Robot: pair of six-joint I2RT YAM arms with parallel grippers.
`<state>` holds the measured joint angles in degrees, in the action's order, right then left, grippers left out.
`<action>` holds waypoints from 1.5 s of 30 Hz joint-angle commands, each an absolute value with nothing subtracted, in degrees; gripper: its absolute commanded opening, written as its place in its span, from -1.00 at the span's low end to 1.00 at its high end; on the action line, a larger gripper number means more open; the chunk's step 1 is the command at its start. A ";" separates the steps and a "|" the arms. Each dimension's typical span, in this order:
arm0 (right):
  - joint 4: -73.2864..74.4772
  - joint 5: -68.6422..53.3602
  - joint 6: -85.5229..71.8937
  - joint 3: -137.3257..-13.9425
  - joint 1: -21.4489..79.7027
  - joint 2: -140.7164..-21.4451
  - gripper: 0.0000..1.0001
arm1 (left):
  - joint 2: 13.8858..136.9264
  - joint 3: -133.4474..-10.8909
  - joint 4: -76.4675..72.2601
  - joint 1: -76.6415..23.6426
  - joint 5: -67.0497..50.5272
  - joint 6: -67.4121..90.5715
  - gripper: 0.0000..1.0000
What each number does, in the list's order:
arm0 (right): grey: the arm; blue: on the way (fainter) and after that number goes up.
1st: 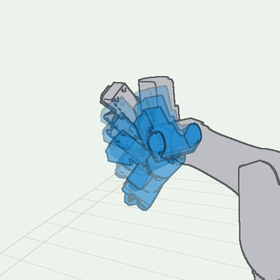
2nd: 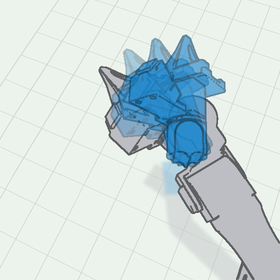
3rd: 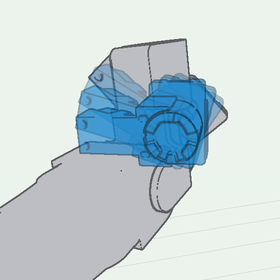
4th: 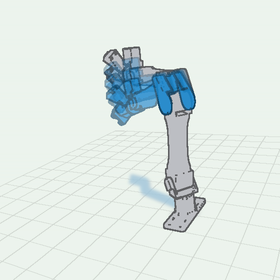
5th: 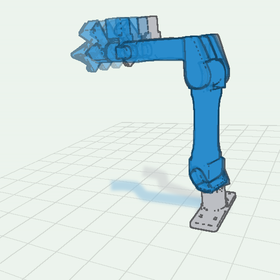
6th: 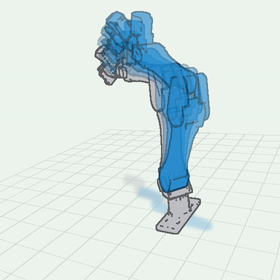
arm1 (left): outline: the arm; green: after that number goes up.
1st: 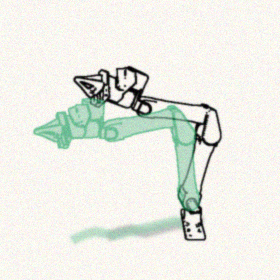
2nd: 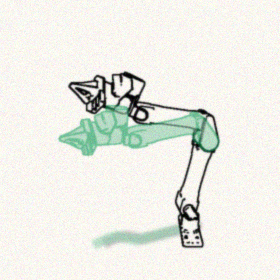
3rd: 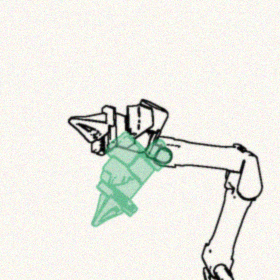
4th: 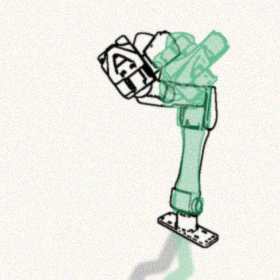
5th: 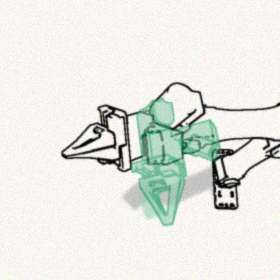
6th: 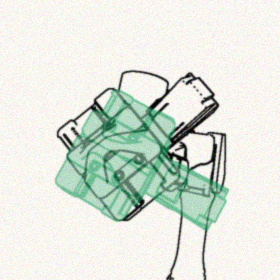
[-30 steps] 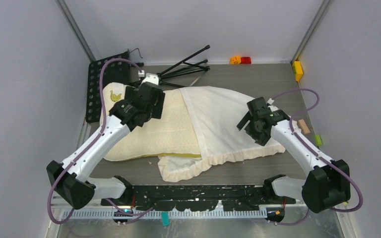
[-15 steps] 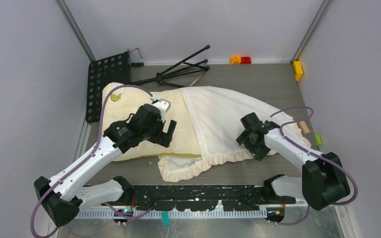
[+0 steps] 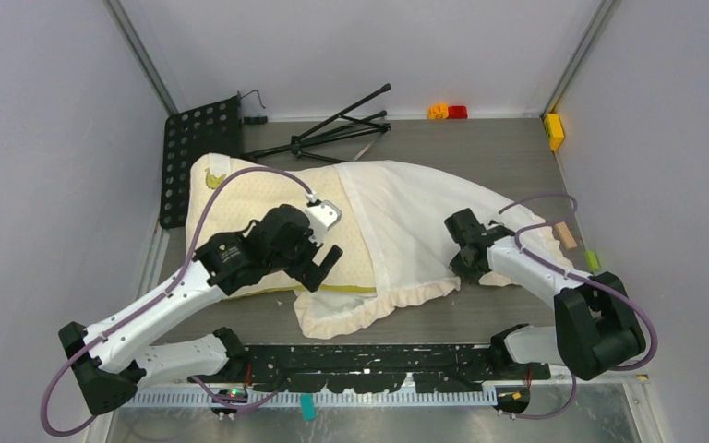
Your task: Remove the pillowcase from the pillow
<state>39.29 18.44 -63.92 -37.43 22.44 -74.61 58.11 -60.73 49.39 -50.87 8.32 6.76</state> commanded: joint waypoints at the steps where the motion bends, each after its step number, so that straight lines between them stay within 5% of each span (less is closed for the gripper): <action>1: 41.24 25.43 -58.25 -46.01 22.30 -70.85 -0.99 | 58.71 -64.77 50.56 -52.47 5.03 1.93 0.97; 13: 44.27 30.66 -46.10 -58.43 17.31 -58.20 -1.00 | 60.45 -62.50 47.94 -56.96 6.75 -1.08 0.91; 34: 47.29 27.44 -42.30 -63.41 7.60 -58.81 -1.00 | 67.25 -54.94 36.11 -65.96 10.65 1.02 0.99; 45: 46.51 24.24 -43.15 -62.56 7.27 -59.80 -1.00 | 78.01 -52.42 23.12 -67.17 26.24 -1.82 1.00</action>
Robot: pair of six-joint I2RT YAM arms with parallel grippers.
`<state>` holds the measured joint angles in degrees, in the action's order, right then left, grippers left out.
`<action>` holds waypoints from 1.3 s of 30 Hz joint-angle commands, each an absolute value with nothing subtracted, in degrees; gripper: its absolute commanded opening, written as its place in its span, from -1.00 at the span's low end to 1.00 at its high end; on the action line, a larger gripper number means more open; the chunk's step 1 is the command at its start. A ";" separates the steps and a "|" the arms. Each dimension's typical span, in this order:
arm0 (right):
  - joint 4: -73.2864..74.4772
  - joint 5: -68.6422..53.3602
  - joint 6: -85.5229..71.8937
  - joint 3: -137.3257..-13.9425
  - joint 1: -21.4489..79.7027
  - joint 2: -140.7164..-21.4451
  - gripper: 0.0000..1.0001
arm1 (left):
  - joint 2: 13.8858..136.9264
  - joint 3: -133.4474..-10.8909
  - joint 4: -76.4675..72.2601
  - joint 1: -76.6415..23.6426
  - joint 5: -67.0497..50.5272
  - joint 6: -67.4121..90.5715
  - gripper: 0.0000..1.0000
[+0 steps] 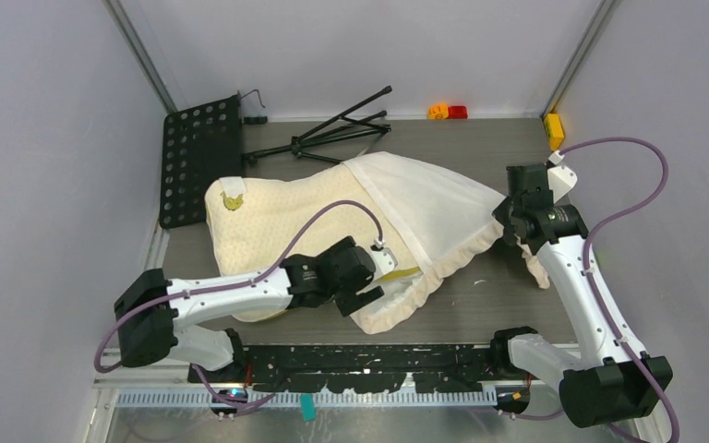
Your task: Remove the pillowcase from the pillow
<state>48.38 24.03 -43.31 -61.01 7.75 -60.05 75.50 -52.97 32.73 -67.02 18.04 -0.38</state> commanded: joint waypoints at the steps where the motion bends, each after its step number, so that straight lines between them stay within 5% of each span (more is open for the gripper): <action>1: 46.53 23.91 -43.15 -62.64 7.23 -59.80 -1.00 | 79.24 -52.59 21.71 -67.16 26.90 -2.14 0.99; 7: 46.68 24.73 -42.80 -62.58 7.21 -59.16 -1.00 | 88.39 -53.60 19.28 -67.21 30.14 -0.63 0.85; 13: 47.04 26.58 -42.41 -62.27 6.46 -58.76 -0.99 | 88.85 -52.81 20.29 -66.69 36.70 4.39 -0.05; 18: 47.71 28.57 -43.31 -62.34 5.18 -58.14 -0.99 | 81.27 -52.05 23.48 -63.72 40.91 7.18 -0.99; 31: 49.86 39.48 -51.74 -59.74 0.77 -50.18 -1.00 | 49.83 -50.73 26.47 -47.38 37.95 9.01 -1.00; 39: 47.04 38.19 -50.71 -60.74 -0.75 -47.67 -0.99 | 44.69 -57.85 27.91 -43.33 36.78 5.63 -1.00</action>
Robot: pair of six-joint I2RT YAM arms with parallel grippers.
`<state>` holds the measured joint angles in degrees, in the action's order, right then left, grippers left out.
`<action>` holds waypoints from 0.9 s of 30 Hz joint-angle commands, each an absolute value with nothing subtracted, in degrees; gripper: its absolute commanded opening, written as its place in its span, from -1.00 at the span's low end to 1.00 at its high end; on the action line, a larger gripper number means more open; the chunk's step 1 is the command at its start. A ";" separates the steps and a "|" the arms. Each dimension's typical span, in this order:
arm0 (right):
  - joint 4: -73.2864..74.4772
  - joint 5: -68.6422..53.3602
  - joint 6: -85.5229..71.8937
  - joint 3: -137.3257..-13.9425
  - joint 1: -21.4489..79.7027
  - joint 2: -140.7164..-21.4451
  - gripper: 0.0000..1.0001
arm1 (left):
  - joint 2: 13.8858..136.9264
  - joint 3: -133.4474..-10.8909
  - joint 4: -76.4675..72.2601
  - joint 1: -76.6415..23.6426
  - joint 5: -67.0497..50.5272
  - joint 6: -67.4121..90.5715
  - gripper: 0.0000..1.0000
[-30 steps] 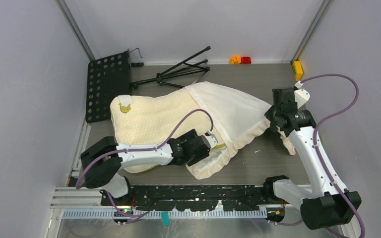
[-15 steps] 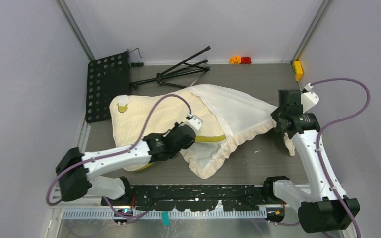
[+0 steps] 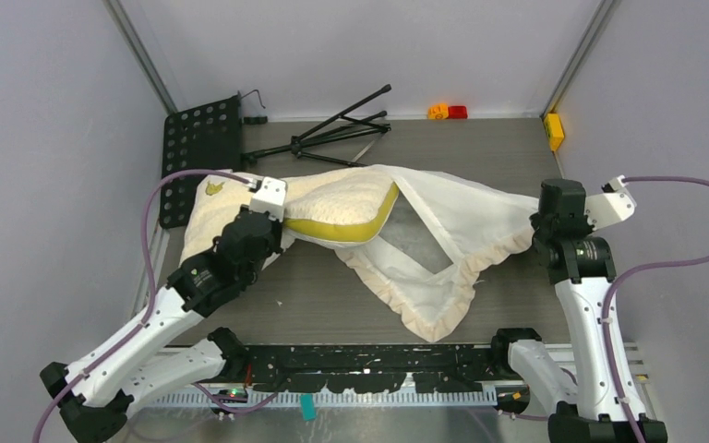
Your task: Remove the pillowcase from the pillow
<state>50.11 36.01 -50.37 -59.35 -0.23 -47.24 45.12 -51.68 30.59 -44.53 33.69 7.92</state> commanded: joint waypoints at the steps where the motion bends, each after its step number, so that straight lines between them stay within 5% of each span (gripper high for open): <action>1: 46.55 36.30 -50.49 -61.55 -0.71 -48.40 -0.99 | 45.20 -59.37 28.22 -43.33 36.19 5.16 -1.00; 9: 32.43 23.43 -49.45 -70.35 -0.70 -55.19 -0.99 | 54.27 -74.11 27.93 -43.33 29.33 1.91 -1.00; 18: 37.44 30.83 -48.21 -102.66 -2.11 -73.12 -0.99 | 62.97 -88.73 21.15 -42.10 42.20 -15.49 -1.00; 27: 36.19 12.01 -45.19 -126.79 -2.29 -93.34 -1.00 | 76.96 -99.79 24.22 -42.10 40.33 -13.24 -1.00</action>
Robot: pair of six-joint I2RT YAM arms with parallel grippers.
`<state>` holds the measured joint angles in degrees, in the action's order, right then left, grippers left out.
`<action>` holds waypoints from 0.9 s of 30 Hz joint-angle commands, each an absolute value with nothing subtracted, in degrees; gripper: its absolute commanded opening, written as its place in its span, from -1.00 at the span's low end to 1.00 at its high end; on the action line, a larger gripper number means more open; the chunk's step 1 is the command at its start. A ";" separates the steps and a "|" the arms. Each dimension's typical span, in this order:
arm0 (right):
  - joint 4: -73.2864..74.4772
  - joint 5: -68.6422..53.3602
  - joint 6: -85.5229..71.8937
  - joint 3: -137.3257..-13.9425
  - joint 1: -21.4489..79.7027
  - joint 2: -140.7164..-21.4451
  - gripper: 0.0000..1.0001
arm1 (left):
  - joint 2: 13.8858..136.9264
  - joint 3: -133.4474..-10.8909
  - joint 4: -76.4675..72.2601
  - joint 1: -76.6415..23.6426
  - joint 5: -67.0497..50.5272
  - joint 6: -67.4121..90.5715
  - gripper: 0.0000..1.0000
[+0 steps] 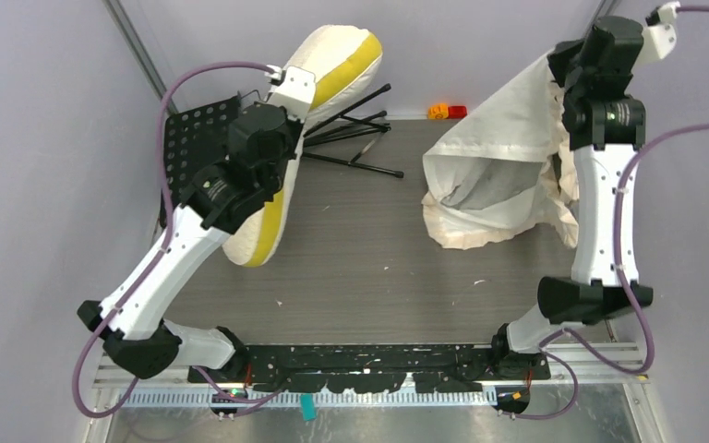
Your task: Remove the pillowcase from the pillow
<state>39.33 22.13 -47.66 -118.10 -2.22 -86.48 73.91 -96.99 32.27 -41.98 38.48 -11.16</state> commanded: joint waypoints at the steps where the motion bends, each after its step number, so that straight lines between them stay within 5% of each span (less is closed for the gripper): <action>1: 36.74 9.83 -43.94 -129.67 -2.29 -95.69 -1.00 | 78.44 -100.25 24.40 -42.14 39.72 -12.49 -1.00; 3: 38.82 5.34 -42.58 -134.89 -2.29 -100.05 -0.81 | 81.62 -101.22 25.56 -42.10 37.42 -9.37 -1.00; 6: 41.26 -0.94 -41.28 -136.19 -2.29 -103.12 0.21 | 84.88 -99.71 25.17 -42.15 32.14 -3.15 -1.00; 8: 40.38 -3.47 -40.85 -131.73 -2.29 -102.02 0.57 | 86.29 -98.42 24.21 -42.23 29.27 1.80 -1.00; 10: 36.06 -5.09 -41.15 -123.11 -2.29 -97.80 0.64 | 87.24 -97.96 23.98 -42.21 26.46 5.41 -0.99; 12: 31.28 -6.28 -41.23 -112.82 -2.29 -93.20 0.67 | 87.75 -97.77 24.14 -42.23 23.95 8.31 -0.69; 17: 23.64 -6.53 -37.05 -95.10 -2.29 -81.98 0.70 | 84.44 -95.10 24.94 -42.19 20.42 10.23 0.79; 18: 22.33 -6.13 -35.87 -91.75 -2.29 -79.81 0.70 | 83.21 -93.85 24.97 -42.19 20.24 10.32 0.97; 27: 4.03 3.55 -28.94 -56.58 -2.22 -59.32 0.67 | 70.93 -75.35 20.65 -36.58 22.12 13.23 1.00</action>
<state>15.42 -3.27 -34.41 -66.83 -2.33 -64.47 76.31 -82.70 25.34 -39.86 20.93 9.89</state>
